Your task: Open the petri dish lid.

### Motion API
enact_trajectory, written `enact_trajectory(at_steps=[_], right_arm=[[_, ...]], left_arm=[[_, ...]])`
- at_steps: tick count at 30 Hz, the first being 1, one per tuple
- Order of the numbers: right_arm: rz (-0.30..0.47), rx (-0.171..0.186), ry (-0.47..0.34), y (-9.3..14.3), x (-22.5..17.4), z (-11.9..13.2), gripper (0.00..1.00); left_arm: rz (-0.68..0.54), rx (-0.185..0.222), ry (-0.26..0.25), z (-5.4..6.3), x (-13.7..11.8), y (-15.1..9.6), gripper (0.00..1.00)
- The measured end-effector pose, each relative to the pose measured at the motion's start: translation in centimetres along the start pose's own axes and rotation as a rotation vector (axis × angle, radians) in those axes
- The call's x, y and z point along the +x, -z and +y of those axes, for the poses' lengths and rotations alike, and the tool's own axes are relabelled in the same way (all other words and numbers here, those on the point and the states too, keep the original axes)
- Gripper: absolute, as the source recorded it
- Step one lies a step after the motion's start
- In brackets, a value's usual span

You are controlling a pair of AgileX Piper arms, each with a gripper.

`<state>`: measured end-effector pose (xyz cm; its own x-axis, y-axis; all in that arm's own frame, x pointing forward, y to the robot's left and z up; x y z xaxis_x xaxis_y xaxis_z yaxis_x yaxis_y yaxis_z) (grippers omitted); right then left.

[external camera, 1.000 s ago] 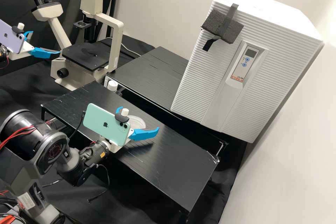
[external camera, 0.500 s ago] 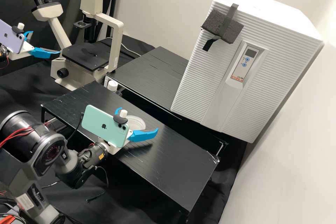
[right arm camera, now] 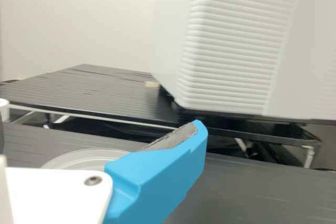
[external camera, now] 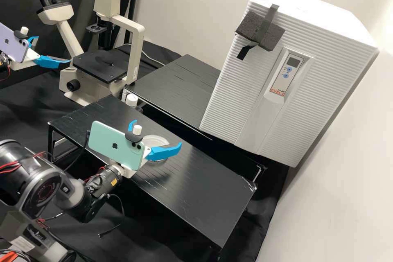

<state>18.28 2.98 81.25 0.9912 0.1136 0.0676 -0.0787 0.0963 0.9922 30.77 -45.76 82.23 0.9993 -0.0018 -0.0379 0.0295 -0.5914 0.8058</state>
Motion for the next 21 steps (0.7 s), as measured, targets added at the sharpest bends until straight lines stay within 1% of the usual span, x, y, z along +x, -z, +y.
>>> enact_trajectory(at_steps=[4,7,8,13,21], right_arm=[[0.014,0.005,0.022,0.3,0.0,-0.4,1.00],[0.008,-0.013,0.040,0.2,0.1,-0.8,1.00],[-0.001,-0.013,0.040,0.1,0.2,-0.8,1.00],[-0.037,-0.052,0.045,-0.3,0.3,-1.2,1.00],[-0.046,-0.052,0.050,-0.4,0.3,-1.2,1.00]], left_arm=[[0.000,0.000,0.000,0.0,0.0,0.0,1.00],[0.000,0.000,0.000,0.0,0.0,0.0,1.00],[0.000,0.000,0.000,0.0,0.0,0.0,1.00],[0.000,0.000,0.000,0.0,0.0,0.0,1.00],[0.000,0.000,0.000,0.0,0.0,0.0,1.00]])
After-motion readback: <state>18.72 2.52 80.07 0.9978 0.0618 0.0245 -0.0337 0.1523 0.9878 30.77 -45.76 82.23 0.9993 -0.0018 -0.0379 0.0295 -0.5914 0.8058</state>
